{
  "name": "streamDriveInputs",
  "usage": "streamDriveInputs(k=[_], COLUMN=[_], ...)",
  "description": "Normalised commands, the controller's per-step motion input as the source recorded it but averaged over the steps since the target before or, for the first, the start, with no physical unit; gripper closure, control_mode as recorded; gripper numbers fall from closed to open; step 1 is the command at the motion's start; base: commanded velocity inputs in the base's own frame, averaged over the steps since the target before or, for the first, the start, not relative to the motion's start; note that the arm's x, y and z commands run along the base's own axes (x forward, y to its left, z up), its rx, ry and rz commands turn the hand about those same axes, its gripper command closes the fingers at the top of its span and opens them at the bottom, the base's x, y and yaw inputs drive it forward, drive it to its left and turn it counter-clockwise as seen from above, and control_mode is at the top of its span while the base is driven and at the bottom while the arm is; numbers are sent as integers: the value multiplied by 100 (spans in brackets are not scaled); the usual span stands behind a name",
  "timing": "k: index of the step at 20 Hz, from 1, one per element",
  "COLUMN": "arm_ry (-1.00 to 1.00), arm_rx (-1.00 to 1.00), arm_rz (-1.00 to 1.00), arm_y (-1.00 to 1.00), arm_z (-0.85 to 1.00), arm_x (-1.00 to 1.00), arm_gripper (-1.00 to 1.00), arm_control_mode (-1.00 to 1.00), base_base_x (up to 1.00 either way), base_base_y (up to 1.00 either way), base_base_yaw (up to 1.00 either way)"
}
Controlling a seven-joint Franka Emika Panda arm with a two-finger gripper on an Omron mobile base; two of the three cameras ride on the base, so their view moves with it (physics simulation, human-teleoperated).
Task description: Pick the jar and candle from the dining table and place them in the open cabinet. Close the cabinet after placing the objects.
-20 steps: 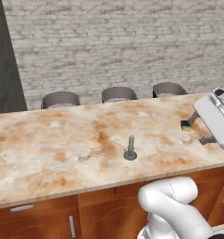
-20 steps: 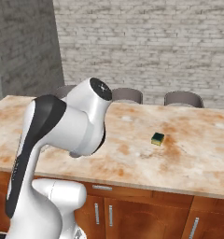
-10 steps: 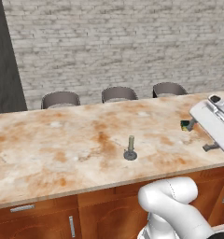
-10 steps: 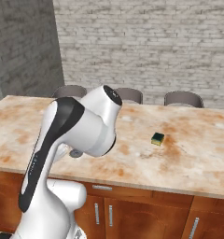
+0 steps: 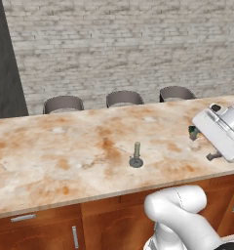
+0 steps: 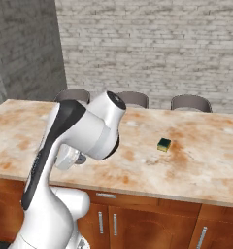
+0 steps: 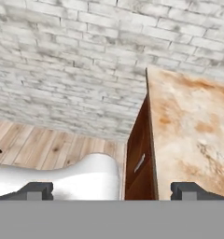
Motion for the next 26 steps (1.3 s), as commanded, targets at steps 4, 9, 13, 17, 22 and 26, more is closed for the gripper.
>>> streamDriveInputs(k=[4,9,13,17,22,26], arm_ry=[-16,-21,-12,0,0,0], arm_rx=[0,1,6,19,13,1], arm_rz=[0,0,0,2,4,4], arm_y=[-12,-7,0,-1,0,1], arm_z=[-31,-30,-18,-9,-11,-14], arm_x=[18,22,33,43,45,36], arm_gripper=[-100,-100,-100,-100,-100,-100], arm_control_mode=[-100,-100,-100,-100,-100,-100], base_base_x=[0,0,0,0,0,0], base_base_y=[0,0,0,0,0,0], base_base_yaw=[0,0,0,0,0,0])
